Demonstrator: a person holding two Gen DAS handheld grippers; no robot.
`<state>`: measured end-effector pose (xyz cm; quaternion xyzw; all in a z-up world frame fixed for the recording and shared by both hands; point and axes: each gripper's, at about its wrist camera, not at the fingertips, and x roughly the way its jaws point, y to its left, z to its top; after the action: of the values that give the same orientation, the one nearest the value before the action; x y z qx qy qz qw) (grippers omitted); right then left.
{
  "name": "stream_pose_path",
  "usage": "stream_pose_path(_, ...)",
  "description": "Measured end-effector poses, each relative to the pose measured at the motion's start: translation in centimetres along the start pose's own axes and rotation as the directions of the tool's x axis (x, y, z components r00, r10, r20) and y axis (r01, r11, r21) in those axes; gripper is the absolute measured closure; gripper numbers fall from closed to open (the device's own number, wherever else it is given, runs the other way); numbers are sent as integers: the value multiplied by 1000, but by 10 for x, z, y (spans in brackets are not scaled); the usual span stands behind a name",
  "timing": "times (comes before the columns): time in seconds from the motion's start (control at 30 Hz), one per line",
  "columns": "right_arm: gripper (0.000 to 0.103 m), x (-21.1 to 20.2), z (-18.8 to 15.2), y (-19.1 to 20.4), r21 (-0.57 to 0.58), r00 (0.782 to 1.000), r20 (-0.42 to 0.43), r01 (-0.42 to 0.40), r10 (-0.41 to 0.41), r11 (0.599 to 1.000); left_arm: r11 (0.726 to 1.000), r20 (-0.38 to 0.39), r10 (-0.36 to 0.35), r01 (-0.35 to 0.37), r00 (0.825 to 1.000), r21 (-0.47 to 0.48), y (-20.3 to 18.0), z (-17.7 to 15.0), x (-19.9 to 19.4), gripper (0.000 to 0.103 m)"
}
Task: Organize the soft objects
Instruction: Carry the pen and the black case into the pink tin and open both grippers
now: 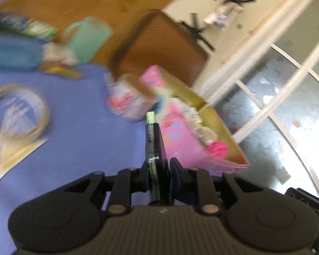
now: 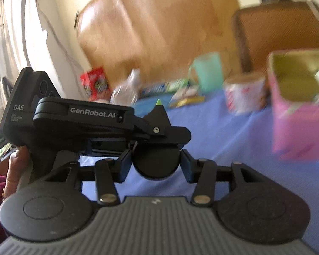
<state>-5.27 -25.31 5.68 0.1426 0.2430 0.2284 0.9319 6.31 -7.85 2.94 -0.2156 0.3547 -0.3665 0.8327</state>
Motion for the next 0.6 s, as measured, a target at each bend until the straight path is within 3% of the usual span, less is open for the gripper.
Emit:
stream_pose_path(0.13, 51, -33, 17, -27, -21, 989, 105, 107, -104, 994, 995, -49, -55, 59, 997, 85, -46, 14, 47, 80)
stream_pose_path(0.27, 51, -58, 30, -69, 37, 967, 152, 201, -204, 979, 986, -110, -66, 82, 992, 147, -90, 31, 103, 76)
stream_pose_path(0.3, 51, -62, 32, -76, 48, 958, 159, 232, -237, 972, 984, -113, -52, 71, 992, 163, -99, 34, 112, 70)
stream_pose_path(0.33, 51, -64, 35, -84, 48, 941, 170, 288, -292, 956, 981, -105, -13, 33, 994, 190, -107, 34, 120, 52)
stream_pose_path(0.4, 50, -62, 38, -98, 46, 881, 187, 434, -434, 900, 968, -60, 52, -36, 997, 248, -119, 31, 126, 48)
stream_pose_path(0.43, 45, -61, 38, -107, 50, 863, 181, 472, -472, 880, 966, -47, 46, -33, 998, 257, -120, 28, 124, 48)
stream_pose_path(0.6, 49, -76, 29, -121, 117, 845, 236, 465, -480, 877, 952, -1, 96, -91, 995, 293, -111, 16, 95, 48)
